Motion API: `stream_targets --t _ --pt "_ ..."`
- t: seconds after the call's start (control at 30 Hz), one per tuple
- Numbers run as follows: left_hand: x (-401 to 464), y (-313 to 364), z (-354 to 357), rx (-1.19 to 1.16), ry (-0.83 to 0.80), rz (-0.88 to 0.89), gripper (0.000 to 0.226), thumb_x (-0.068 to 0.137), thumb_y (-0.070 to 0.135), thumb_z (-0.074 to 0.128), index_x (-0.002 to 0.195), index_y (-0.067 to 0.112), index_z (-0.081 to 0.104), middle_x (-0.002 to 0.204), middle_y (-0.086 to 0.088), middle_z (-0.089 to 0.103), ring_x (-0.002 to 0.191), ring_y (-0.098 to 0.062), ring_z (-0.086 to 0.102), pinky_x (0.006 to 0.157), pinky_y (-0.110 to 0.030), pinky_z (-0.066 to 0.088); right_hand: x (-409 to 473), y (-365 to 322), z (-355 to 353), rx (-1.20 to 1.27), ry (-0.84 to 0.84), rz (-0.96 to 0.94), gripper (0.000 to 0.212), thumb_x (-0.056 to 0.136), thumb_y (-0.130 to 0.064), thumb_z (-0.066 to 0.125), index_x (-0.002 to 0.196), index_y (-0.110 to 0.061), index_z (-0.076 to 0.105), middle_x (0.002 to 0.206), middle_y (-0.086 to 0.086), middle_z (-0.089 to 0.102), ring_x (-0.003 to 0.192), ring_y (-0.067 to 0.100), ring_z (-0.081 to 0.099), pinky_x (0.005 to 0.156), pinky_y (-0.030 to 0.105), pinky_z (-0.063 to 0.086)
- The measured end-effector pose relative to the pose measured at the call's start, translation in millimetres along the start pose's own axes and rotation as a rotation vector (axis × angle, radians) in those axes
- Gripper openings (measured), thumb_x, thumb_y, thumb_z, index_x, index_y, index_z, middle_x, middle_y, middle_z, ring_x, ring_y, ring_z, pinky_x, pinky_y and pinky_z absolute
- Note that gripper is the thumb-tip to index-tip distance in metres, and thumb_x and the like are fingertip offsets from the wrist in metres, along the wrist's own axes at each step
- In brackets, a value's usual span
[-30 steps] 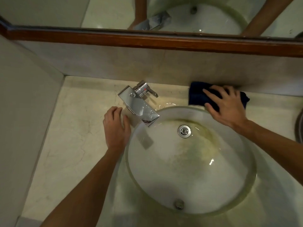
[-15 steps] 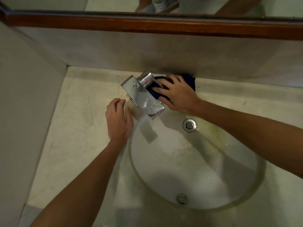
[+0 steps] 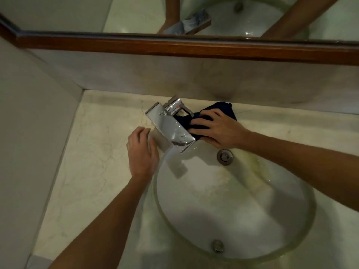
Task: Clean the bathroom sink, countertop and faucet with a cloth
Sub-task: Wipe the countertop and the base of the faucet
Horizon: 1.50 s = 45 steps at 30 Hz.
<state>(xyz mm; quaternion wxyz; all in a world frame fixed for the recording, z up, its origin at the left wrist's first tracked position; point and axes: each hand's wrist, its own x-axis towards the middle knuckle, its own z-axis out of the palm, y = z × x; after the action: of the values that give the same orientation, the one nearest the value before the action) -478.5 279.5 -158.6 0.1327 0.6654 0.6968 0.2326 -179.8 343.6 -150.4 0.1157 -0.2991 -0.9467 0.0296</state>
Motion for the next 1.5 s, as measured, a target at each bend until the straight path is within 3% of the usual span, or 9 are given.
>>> stream_targets --t 0.3,0.47,0.7,0.87,1.03,1.2,1.3,1.4,1.5 --pt "2.2 5.2 -1.1 0.026 0.0 -0.018 0.04 0.104 0.027 0.04 0.129 0.005 0.06 0.134 -0.013 0.053 0.122 -0.029 0.047 0.105 -0.048 0.042 -145.9 4.7 -31.1 -0.158 0.092 0.561 0.046 0.099 -0.039 0.053 0.142 -0.026 0.059 0.137 0.006 0.059 0.114 0.038 0.051 0.084 0.047 0.037" --pt "2.5 3.8 1.1 0.027 0.003 -0.015 0.037 0.103 0.027 0.044 0.129 0.005 0.059 0.134 -0.012 0.054 0.122 -0.029 0.048 0.104 -0.046 0.042 -129.4 13.3 -27.8 -0.152 0.113 0.769 0.043 0.1 -0.04 0.051 0.139 -0.027 0.061 0.136 0.006 0.058 0.114 0.039 0.05 0.089 0.047 0.036" --pt "2.7 3.8 1.8 0.051 0.016 0.009 0.038 0.102 0.027 0.045 0.127 0.004 0.061 0.133 -0.013 0.054 0.121 -0.03 0.049 0.103 -0.045 0.041 -51.8 -0.3 -13.4 -0.155 0.045 0.751 0.051 0.1 -0.05 0.045 0.145 -0.027 0.053 0.142 0.006 0.054 0.121 0.041 0.048 0.098 0.052 0.038" --pt "2.5 5.3 0.8 -0.003 0.045 -0.003 0.041 0.1 0.03 0.043 0.126 0.003 0.062 0.133 -0.013 0.055 0.121 -0.031 0.05 0.103 -0.045 0.04 -50.7 -4.9 -30.3 -0.113 0.007 0.769 0.08 0.086 -0.059 0.067 0.152 -0.021 0.042 0.15 0.007 0.046 0.127 0.036 0.044 0.101 0.051 0.038" --pt "-1.5 6.9 -0.4 -0.029 0.113 0.067 0.032 0.098 0.024 0.05 0.121 0.006 0.062 0.128 -0.011 0.057 0.12 -0.028 0.051 0.104 -0.044 0.036 -78.5 3.9 -44.2 0.14 0.264 1.234 0.064 0.088 -0.061 0.065 0.133 -0.016 0.059 0.129 0.011 0.058 0.119 0.031 0.054 0.098 0.044 0.044" --pt "-16.2 9.8 -1.8 -0.061 0.181 0.187 0.021 0.094 0.014 0.051 0.105 0.004 0.067 0.113 -0.014 0.061 0.109 -0.029 0.053 0.095 -0.037 0.03 -67.8 18.2 -51.2 0.344 0.163 1.291 0.043 0.083 -0.045 0.078 0.112 -0.015 0.07 0.122 0.011 0.056 0.104 0.028 0.061 0.093 0.039 0.051" --pt "-44.3 49.1 11.1 -0.252 0.037 0.253 0.024 0.092 0.019 0.047 0.095 0.007 0.068 0.1 -0.013 0.064 0.096 -0.027 0.056 0.088 -0.042 0.044 -67.9 11.9 -54.5 0.398 0.199 1.257 0.03 0.079 -0.037 0.082 0.094 -0.015 0.068 0.102 0.004 0.063 0.086 0.024 0.061 0.076 0.037 0.051" --pt "-65.1 120.4 22.3 -0.618 -0.268 -0.013 0.023 0.099 0.022 0.051 0.115 0.017 0.067 0.112 0.002 0.063 0.098 -0.008 0.059 0.085 -0.026 0.051 -66.3 -17.0 -54.1 0.486 0.254 1.24 0.028 0.078 -0.03 0.082 0.083 -0.017 0.058 0.077 -0.002 0.064 0.072 0.024 0.061 0.065 0.039 0.05" --pt "-42.3 174.6 28.5 -1.097 -0.537 -0.619 0.043 0.103 0.039 0.056 0.143 0.022 0.054 0.131 0.005 0.064 0.117 -0.006 0.062 0.097 -0.021 0.05 -65.9 -62.9 -52.9 0.44 0.353 1.151 0.026 0.078 -0.021 0.078 0.081 -0.019 0.052 0.075 -0.004 0.061 0.068 0.022 0.057 0.063 0.043 0.05"
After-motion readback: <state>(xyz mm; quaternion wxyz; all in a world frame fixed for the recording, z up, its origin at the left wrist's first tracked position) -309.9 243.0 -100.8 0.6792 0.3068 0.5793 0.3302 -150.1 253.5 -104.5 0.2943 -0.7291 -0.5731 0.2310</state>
